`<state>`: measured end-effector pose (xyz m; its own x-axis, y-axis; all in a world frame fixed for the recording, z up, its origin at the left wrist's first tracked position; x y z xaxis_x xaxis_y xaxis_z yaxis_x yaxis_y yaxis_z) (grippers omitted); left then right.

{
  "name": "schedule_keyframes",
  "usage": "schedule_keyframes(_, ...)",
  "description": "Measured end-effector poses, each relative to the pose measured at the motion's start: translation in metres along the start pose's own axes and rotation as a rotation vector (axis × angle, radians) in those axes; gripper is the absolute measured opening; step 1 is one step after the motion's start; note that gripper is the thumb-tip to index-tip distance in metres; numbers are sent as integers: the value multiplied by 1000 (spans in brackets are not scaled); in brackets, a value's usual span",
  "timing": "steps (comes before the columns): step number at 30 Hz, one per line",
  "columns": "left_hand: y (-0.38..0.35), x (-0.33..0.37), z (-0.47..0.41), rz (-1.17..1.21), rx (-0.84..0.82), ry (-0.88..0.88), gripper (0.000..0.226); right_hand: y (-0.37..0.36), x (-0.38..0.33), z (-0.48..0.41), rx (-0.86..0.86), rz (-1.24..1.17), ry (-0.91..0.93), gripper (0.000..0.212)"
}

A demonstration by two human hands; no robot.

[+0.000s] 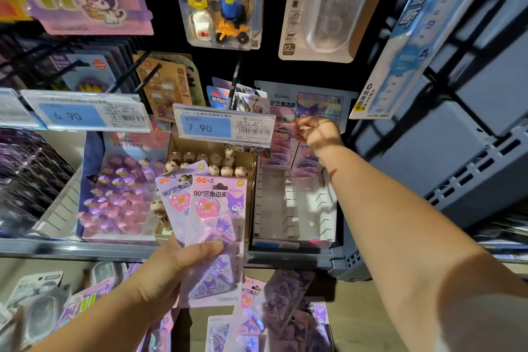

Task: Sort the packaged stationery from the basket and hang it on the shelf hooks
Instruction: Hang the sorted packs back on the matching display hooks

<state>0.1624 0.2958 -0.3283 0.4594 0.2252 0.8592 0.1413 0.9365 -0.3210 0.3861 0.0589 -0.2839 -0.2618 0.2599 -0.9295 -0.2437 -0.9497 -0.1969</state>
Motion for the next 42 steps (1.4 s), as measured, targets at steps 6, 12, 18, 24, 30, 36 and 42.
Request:
schedule_keyframes(6, -1, -2, -2, 4, -19, 8, 99, 3, 0, -3, -12, 38, 21, 35)
schedule_keyframes(12, -1, 1, -3, 16, -20, -32, 105, 4, 2, -10, -27, 154, 46, 36)
schedule_keyframes(18, 3, 1, -4, 10, -37, -27, 99, 15, 7, -14, -1, 238, 45, 33)
schedule_keyframes(24, 5, 3, -5, 23, -24, -42, 94, 13, 14, -9, 12, 162, -56, 25)
schedule_keyframes(30, 2, 2, -7, 26, -22, -26, 100, 10, 27, -5, 162, -201, -167, 15)
schedule_keyframes(36, -3, -3, -12, 32, -38, 19, 96, 14, 31, 2, 312, -580, -162, 25)
schedule_keyframes(42, -10, 1, -13, 21, -55, -10, 79, 17, 21, 19, 292, -680, -63, 29)
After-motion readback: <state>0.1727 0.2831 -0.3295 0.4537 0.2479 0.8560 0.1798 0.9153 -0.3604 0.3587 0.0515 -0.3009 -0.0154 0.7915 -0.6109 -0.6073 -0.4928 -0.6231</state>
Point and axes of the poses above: each hand's wrist, its own z-axis away from the middle knuckle, its own y-axis out of the back of the hand, x = y × z, the point moved 9 cm from there along -z, towards the middle knuckle, and after that the axes turned 3 degrees about -y, right-handed, at the moved point
